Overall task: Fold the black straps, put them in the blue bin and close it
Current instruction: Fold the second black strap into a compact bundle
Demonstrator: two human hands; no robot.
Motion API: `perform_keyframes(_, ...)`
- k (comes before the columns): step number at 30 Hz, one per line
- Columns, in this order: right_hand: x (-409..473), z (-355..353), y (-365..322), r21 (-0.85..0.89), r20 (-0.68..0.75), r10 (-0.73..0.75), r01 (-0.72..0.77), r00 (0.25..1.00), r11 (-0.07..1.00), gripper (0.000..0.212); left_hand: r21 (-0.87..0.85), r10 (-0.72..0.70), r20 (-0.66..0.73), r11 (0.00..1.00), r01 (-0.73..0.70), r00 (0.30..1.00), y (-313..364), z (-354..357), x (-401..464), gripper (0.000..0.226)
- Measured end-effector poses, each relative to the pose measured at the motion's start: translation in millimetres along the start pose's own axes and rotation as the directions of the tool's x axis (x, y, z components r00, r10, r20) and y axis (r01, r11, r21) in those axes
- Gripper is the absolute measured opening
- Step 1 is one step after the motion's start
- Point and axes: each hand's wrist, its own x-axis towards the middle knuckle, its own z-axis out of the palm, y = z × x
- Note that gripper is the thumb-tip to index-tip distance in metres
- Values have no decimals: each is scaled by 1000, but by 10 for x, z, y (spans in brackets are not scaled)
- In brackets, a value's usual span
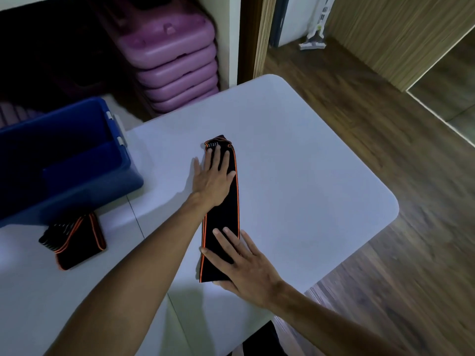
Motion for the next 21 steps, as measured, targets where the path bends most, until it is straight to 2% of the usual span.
perform_keyframes(4,-2,-5,-18,1,-18,-2,2,1000,1000,67,46,49,55,998,-52,997,-138,-57,49,61)
perform_keyframes(6,-4,5,-20,-5,-17,-8,7,1000,1000,67,39,71,-19,997,-70,997,-148,-120,30,58)
perform_keyframes(9,-1,16,-8,-29,-11,-18,17,1000,999,69,38,127,-163,992,-122,978,-103,-196,56,42)
perform_keyframes(12,-8,18,-11,-54,-15,-22,22,1000,998,68,-33,162,-155,985,-169,974,-88,-262,106,37)
perform_keyframes(14,-29,22,-19,-72,-21,-20,19,1000,997,67,-123,139,-188,979,-164,972,-132,-306,27,36)
perform_keyframes(17,-48,44,-40,-76,-32,5,-7,999,997,68,-259,127,-286,944,-204,950,-192,-321,-451,34)
perform_keyframes(21,-68,41,-67,-32,-54,35,-37,998,999,72,-237,316,-252,896,-375,915,-306,-160,-1479,29)
